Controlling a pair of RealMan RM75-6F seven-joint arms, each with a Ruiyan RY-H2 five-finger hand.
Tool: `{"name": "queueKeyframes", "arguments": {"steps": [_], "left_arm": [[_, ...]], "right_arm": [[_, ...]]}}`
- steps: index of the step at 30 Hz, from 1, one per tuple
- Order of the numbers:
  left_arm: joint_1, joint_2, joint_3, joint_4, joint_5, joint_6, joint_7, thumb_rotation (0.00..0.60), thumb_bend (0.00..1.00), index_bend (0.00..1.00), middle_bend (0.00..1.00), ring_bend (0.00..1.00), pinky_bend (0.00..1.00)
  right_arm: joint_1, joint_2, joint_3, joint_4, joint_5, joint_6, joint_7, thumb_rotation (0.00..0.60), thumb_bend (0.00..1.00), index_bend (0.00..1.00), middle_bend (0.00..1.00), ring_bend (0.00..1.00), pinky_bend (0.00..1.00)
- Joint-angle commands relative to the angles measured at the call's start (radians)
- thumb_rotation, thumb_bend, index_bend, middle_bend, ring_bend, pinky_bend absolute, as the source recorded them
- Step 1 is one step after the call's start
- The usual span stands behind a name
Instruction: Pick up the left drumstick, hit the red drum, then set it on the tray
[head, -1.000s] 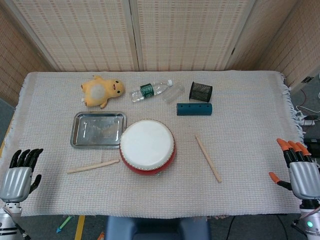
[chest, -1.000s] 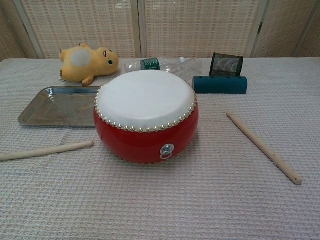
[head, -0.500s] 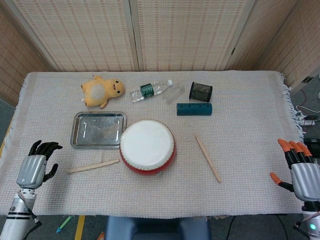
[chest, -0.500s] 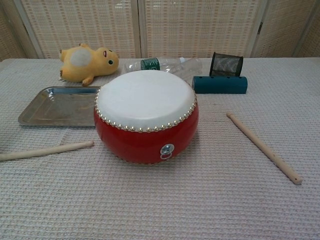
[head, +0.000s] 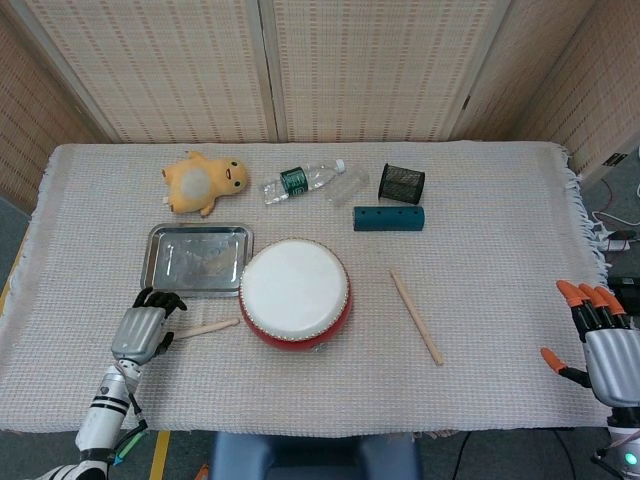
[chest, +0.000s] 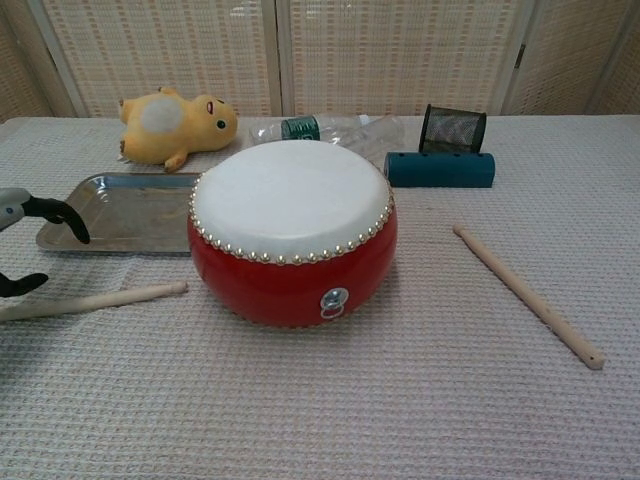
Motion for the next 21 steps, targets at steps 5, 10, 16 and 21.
{"name": "queueKeyframes", "arguments": {"steps": [5,10,16,21], "left_arm": [[-0.038,-0.08,0.007,0.033,-0.072,-0.013,0.077,0.6,0.32,0.35,0.22,0.16,0.08],[-0.05,-0.113,0.005,0.035,-0.115,-0.011,0.103,0.6,0.31,0.35,0.21,0.16,0.08],[-0.068,-0.13,0.002,0.044,-0.18,-0.007,0.158,0.6,0.31,0.34,0.19,0.14,0.08],[-0.076,-0.132,0.0,0.049,-0.217,-0.004,0.175,0.6,0.31,0.35,0.19,0.14,0.08]], "right_arm": [[-0.005,0.003,-0.004,0.002,-0.001,0.002,0.007,0.6,0.18,0.0,0.13,0.0,0.11],[-0.008,0.005,-0.004,0.004,0.002,0.004,0.011,0.6,0.18,0.0,0.13,0.0,0.11],[-0.009,0.005,-0.006,0.006,0.001,0.002,0.015,0.6,0.18,0.0,0.13,0.0,0.11],[-0.009,0.005,-0.007,0.007,0.002,-0.003,0.019,0.6,0.18,0.0,0.13,0.0,0.11]]}}
